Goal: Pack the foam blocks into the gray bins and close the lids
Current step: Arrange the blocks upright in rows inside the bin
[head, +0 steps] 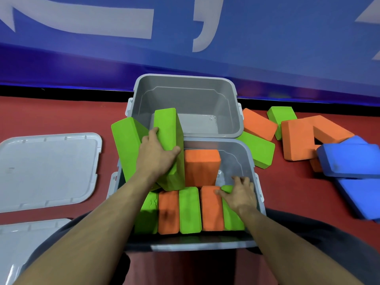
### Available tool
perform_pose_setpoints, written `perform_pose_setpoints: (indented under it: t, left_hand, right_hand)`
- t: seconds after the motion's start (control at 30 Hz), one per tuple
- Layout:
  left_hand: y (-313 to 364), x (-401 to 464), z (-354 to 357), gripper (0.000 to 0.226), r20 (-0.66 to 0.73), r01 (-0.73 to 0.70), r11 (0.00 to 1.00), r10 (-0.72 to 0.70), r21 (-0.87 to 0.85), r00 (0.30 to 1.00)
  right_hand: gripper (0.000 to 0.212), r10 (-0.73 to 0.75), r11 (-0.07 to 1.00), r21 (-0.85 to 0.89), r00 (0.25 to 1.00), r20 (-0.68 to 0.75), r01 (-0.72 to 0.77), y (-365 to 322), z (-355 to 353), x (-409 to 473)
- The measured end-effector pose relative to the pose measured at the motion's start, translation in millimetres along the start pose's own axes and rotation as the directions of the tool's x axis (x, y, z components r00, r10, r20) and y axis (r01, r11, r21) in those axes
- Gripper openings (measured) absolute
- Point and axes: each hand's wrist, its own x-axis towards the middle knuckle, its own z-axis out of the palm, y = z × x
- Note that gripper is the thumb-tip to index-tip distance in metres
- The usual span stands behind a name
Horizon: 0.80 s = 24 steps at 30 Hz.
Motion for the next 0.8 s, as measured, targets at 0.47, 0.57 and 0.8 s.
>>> perform_pose_setpoints:
  t: [0.47, 0.57, 0.8]
  left_hand:
    - [4, -3, -3, 0.091, 0.011, 0.007, 1.0, -0.007, -0.013, 1.0]
    - [4, -5, -3, 0.09, 0.012, 0.01, 1.0, -0.01, -0.023, 1.0]
    - [6, -6, -4, 0.09, 0.011, 0.005, 0.999, -0.004, -0.033, 1.0]
  right_hand:
    - [0.101, -0.027, 0.89, 0.419, 0.896, 0.443, -0.18, 37, 10, 14]
    - [0.089, -0.069, 0.887, 0.437, 0.891, 0.448, -0.151, 40, 7, 13]
    - [0.075, -0.142, 0.926, 0.375, 0.873, 0.466, -0.049, 34, 5, 13]
